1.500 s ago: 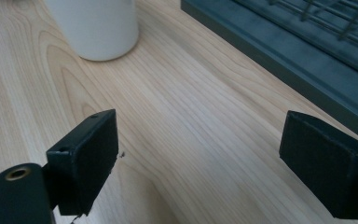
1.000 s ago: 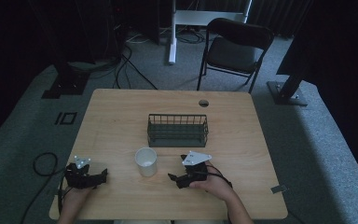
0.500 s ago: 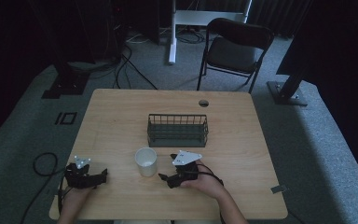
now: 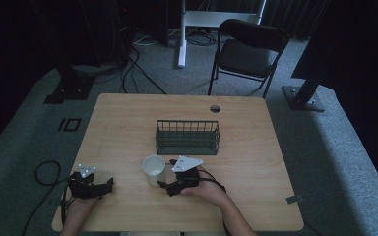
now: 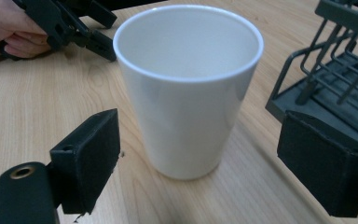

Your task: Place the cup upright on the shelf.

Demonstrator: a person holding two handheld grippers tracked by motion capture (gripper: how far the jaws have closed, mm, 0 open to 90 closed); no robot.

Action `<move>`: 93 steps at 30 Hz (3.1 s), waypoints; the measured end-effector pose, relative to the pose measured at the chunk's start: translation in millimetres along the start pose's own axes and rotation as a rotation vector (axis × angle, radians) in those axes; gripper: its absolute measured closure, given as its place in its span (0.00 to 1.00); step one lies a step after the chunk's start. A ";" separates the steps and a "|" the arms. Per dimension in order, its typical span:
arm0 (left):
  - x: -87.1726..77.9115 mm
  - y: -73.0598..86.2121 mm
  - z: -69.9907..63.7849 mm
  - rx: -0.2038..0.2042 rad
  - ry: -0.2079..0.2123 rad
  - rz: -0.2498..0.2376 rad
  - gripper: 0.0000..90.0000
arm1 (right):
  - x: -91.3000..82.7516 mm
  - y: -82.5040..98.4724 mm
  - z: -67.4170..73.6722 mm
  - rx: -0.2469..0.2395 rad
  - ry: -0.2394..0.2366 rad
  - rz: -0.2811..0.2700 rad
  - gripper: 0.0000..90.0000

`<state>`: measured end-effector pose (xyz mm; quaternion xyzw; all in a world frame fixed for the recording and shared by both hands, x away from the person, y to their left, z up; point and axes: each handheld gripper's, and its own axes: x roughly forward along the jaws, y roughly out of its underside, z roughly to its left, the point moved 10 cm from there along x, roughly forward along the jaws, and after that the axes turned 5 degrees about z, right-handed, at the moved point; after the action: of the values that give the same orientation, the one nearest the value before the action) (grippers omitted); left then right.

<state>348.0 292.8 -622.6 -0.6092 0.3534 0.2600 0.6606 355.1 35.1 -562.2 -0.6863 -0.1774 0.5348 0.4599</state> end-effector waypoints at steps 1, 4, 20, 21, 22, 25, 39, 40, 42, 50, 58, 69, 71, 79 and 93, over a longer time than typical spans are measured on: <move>0.0 0.0 0.0 0.000 0.000 0.000 0.01 | 1.3 -0.8 0.2 -0.006 0.000 -0.001 0.14; 0.0 0.0 0.0 0.000 0.000 0.000 0.01 | 5.2 -2.7 2.2 -0.007 -0.011 -0.001 0.14; 0.0 0.0 0.0 -0.001 0.000 0.000 0.01 | 20.0 -26.5 4.1 -0.012 -0.021 -0.054 0.14; 0.0 0.0 -0.1 -0.001 0.000 0.000 0.01 | 20.7 -27.2 4.8 -0.015 -0.023 -0.056 0.14; 0.0 0.0 -0.1 -0.001 0.000 0.000 0.01 | 21.1 -28.1 5.5 -0.012 -0.024 -0.059 0.14; 0.0 -0.1 -0.1 -0.001 0.000 -0.001 0.01 | 22.6 -29.8 6.6 -0.024 -0.023 -0.061 0.15; 0.0 -0.1 -0.1 -0.001 0.000 -0.001 0.01 | 26.2 -31.5 5.4 -0.017 -0.017 -0.056 0.22; 0.0 -0.1 -0.1 -0.001 0.000 -0.001 0.01 | 24.6 -33.5 3.8 -0.008 -0.014 -0.061 0.22; 0.1 -0.2 -0.1 -0.002 0.001 -0.001 0.01 | 22.2 -36.9 2.6 -0.001 -0.014 -0.071 0.22; 0.2 -0.4 -0.2 -0.003 0.000 -0.003 0.01 | 10.0 -55.2 0.0 0.015 -0.016 -0.110 0.22; 0.0 -0.1 0.0 -0.001 0.001 0.000 0.01 | 0.5 -72.1 -4.5 0.013 -0.005 -0.144 0.22; 0.0 -0.1 -0.1 -0.001 0.001 0.000 0.01 | -10.6 -95.8 -14.2 0.012 0.027 -0.181 0.22; 0.0 -0.2 -0.1 -0.002 0.001 -0.001 0.01 | -15.5 -104.6 -19.8 0.009 0.045 -0.191 0.22; -0.2 0.0 0.0 0.000 0.002 0.002 0.01 | -30.1 -120.3 -37.1 0.015 0.096 -0.219 0.22; -0.1 -0.1 -0.1 -0.001 0.001 0.000 0.01 | -53.4 -120.1 -83.4 0.074 0.209 -0.230 0.22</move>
<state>348.0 292.7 -622.5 -0.6096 0.3538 0.2599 0.6600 440.2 20.7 -432.7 -0.6960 -0.1864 0.4103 0.5590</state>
